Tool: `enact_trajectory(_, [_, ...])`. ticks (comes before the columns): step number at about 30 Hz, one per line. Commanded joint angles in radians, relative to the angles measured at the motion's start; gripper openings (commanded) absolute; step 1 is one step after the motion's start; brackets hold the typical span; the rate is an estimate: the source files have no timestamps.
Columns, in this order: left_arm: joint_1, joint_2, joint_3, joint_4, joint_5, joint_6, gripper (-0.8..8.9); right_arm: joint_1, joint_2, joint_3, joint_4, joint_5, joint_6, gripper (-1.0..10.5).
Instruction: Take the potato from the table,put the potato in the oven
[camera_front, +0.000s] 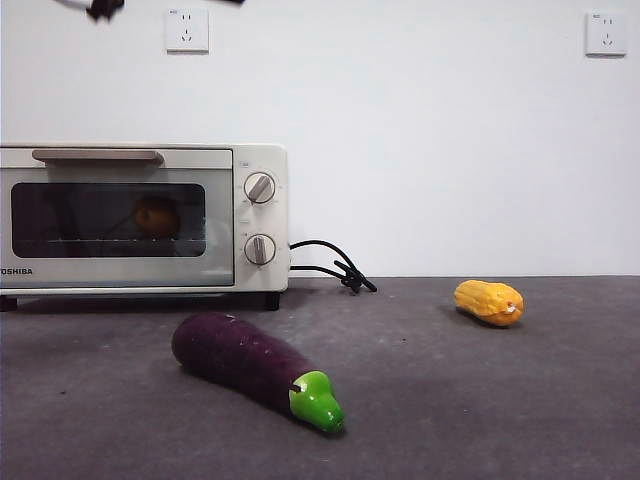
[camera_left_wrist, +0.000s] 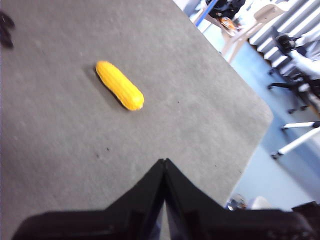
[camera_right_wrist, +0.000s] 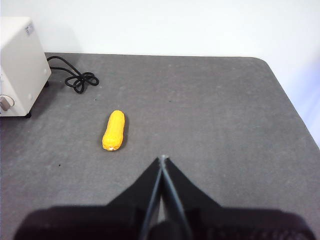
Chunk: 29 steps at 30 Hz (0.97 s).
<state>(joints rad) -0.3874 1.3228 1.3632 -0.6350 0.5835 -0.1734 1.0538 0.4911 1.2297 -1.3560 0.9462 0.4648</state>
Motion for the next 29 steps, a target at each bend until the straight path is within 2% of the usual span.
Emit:
enact_trajectory(1, [-0.045,-0.066,0.001,0.004,-0.08,0.015,-0.08,0.0,-0.004,-0.006,-0.019,0.004,0.014,0.0])
enact_trajectory(7, [-0.083,-0.233,0.001,-0.004,-0.24,0.016,-0.04,0.0,-0.004,-0.006,-0.019,0.004,0.014,0.0])
enact_trajectory(13, [-0.083,-0.346,0.001,-0.003,-0.243,0.017,-0.04,0.0,-0.003,-0.006,-0.019,0.004,0.014,0.0])
enact_trajectory(20, [-0.083,-0.372,0.001,-0.007,-0.244,0.029,-0.04,0.0,-0.003,-0.006,-0.019,0.004,0.014,0.0])
enact_trajectory(21, [-0.082,-0.37,0.001,-0.01,-0.245,0.058,-0.04,0.0,-0.003,-0.006,-0.019,0.004,0.014,0.0])
enact_trajectory(22, [-0.081,-0.367,0.001,-0.009,-0.254,0.124,-0.04,0.0,-0.003,-0.006,-0.019,0.004,0.014,0.0])
enact_trajectory(27, [-0.04,-0.354,-0.001,-0.129,-0.335,0.494,-0.04,0.0,-0.003,-0.006,-0.019,0.004,0.014,0.0])
enact_trajectory(29, [-0.005,-0.35,-0.006,-0.174,-0.345,0.569,-0.04,0.0,-0.003,-0.006,-0.019,0.004,0.014,0.0])
